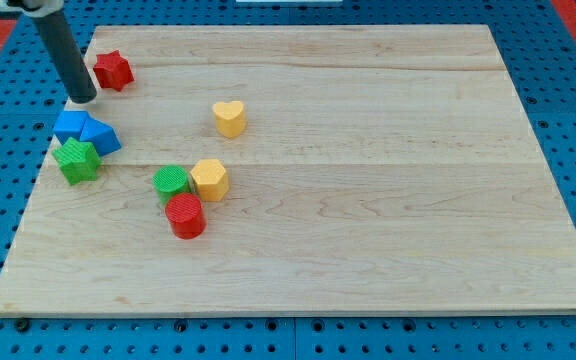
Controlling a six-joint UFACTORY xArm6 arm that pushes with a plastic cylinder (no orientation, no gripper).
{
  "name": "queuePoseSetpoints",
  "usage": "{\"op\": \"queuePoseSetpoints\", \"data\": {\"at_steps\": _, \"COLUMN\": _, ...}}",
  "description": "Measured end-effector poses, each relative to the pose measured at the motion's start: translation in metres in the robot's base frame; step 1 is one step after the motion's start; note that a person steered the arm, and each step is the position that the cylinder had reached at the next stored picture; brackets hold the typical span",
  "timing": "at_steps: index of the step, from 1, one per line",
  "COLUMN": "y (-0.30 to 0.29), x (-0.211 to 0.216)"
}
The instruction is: Move the red star to the top left side of the board
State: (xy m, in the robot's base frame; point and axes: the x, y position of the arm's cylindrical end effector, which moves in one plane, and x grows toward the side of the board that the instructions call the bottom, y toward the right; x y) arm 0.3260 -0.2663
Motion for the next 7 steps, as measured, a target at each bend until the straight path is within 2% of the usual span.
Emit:
{"op": "queuePoseSetpoints", "data": {"at_steps": 1, "y": 0.011, "x": -0.045}}
{"op": "queuePoseSetpoints", "data": {"at_steps": 2, "y": 0.023, "x": -0.06}}
{"op": "queuePoseSetpoints", "data": {"at_steps": 3, "y": 0.023, "x": -0.014}}
{"op": "queuePoseSetpoints", "data": {"at_steps": 6, "y": 0.098, "x": -0.036}}
{"op": "queuePoseSetpoints", "data": {"at_steps": 7, "y": 0.091, "x": -0.032}}
